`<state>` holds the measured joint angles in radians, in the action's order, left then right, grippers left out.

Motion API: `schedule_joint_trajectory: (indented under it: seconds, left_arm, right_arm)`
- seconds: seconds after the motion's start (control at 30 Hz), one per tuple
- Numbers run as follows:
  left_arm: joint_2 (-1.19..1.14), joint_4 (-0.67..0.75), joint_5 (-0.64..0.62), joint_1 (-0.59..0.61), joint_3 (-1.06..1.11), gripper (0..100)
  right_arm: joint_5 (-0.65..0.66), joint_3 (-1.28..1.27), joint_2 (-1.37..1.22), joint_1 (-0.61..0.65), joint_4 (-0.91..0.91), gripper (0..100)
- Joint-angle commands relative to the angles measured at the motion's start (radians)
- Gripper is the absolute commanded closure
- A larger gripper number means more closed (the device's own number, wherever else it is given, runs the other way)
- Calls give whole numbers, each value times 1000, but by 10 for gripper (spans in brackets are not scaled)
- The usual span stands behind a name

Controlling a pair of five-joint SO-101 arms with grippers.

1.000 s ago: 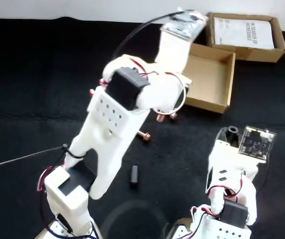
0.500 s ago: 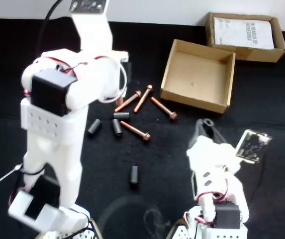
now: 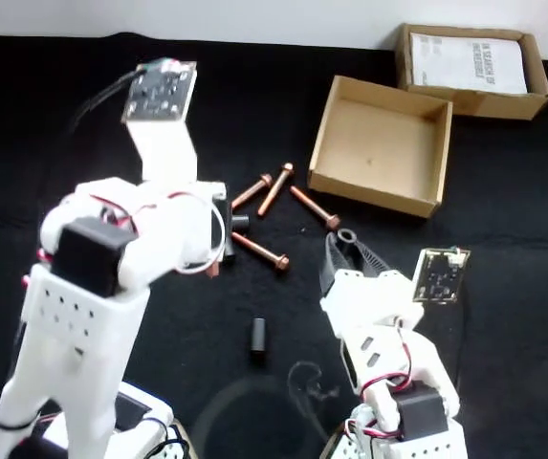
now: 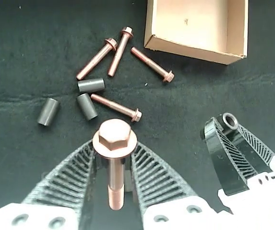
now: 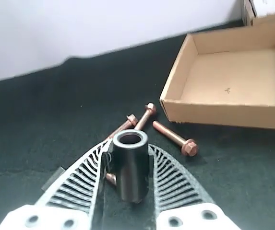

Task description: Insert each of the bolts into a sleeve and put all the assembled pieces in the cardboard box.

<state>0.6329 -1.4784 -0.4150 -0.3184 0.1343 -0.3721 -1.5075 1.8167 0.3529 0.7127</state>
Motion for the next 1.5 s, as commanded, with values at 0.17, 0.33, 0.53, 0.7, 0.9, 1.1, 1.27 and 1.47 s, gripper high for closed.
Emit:
schedule_joint_trajectory:
  seconds: [0.17, 0.33, 0.53, 0.7, 0.9, 1.1, 1.27, 1.47]
  left_arm:
    - [214, 445, -3, 12, 392, 992]
    - [255, 632, -3, 12, 529, 992]
    - [254, 764, -3, 10, 572, 992]
    - [252, 971, 60, -21, 613, 992]
    - [254, 1180, 305, -137, 639, 992]
    - [263, 1188, 606, -311, 627, 992]
    - [254, 1183, 621, -355, 538, 992]
    - [251, 1183, 522, -360, 492, 992]
  right_arm:
    - [-8, -110, 18, 4, -226, 992]
    - [-8, -208, 18, 4, -357, 992]
    - [-8, -294, 18, 4, -469, 992]
    - [-6, -295, 18, 4, -478, 992]
    - [-6, -295, 16, 4, -472, 992]
    - [-6, -295, 2, 5, -375, 992]
    - [-6, -295, 2, 5, -377, 992]
    - [0, -295, -5, 13, -372, 992]
